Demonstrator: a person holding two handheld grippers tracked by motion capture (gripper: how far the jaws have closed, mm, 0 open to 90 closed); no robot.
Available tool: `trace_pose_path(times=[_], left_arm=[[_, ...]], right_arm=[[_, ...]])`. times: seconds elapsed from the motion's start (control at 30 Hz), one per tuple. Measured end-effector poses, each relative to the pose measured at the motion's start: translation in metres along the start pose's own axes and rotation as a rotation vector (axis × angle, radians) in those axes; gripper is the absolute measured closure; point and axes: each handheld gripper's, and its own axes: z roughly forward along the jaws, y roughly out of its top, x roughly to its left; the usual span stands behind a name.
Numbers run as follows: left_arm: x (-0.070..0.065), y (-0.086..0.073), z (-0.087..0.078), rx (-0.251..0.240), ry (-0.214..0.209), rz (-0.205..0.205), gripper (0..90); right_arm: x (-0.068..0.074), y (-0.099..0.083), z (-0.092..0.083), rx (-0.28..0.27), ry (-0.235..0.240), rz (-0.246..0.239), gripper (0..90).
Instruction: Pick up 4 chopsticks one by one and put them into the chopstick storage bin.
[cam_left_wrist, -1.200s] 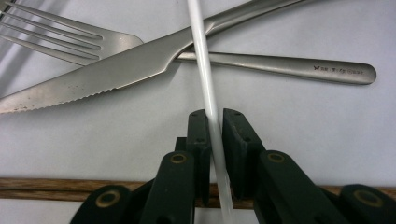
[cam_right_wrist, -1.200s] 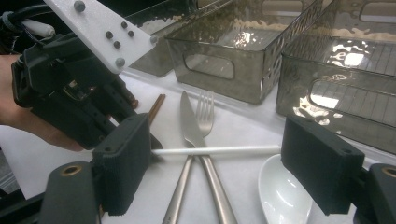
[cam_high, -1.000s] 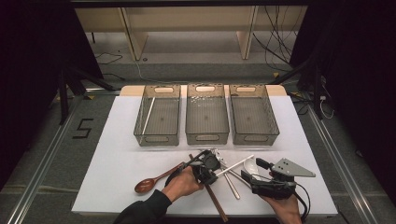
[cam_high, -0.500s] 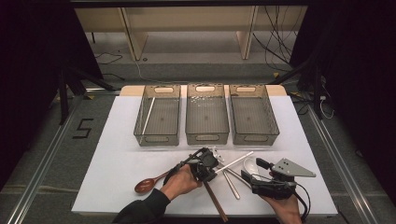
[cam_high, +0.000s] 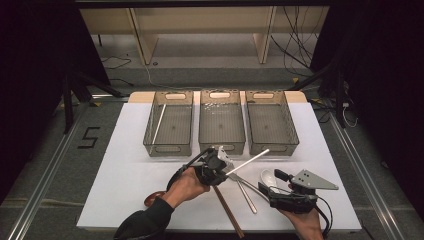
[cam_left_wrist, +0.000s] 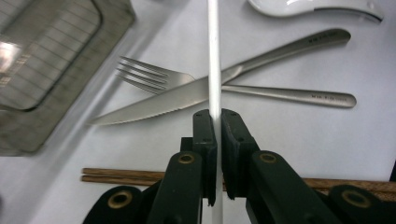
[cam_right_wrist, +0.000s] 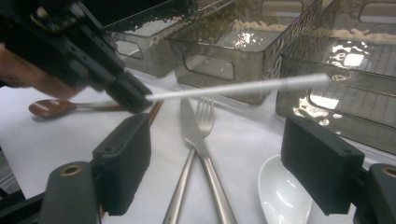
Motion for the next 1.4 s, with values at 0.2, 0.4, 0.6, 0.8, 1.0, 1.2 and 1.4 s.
trace_pose_path(times=[0.2, 0.4, 0.6, 0.8, 1.0, 1.2, 1.4], left_arm=[[0.013, 0.000, -0.017, -0.046, 0.019, -0.028, 85.2], [0.027, -0.003, -0.034, -0.088, 0.042, -0.065, 85.2], [0.045, -0.008, -0.048, -0.120, 0.068, -0.110, 85.2], [0.064, -0.016, -0.064, -0.162, 0.101, -0.170, 85.3], [0.086, -0.029, -0.076, -0.186, 0.134, -0.235, 85.2], [0.107, -0.042, -0.083, -0.209, 0.162, -0.300, 85.2], [0.121, -0.054, -0.089, -0.222, 0.193, -0.343, 85.2]], right_arm=[[0.000, 0.000, 0.000, 0.001, 0.000, 0.000, 25.1], [0.000, 0.000, 0.000, 0.001, -0.001, 0.000, 25.1], [0.000, 0.000, 0.000, 0.002, -0.001, 0.000, 25.1], [0.000, 0.000, 0.001, 0.003, 0.000, -0.002, 25.0], [0.000, 0.000, 0.001, 0.004, -0.001, -0.001, 25.0], [0.000, 0.000, 0.001, 0.005, 0.000, 0.000, 25.0], [0.001, 0.000, 0.001, 0.006, 0.000, 0.000, 25.0]])
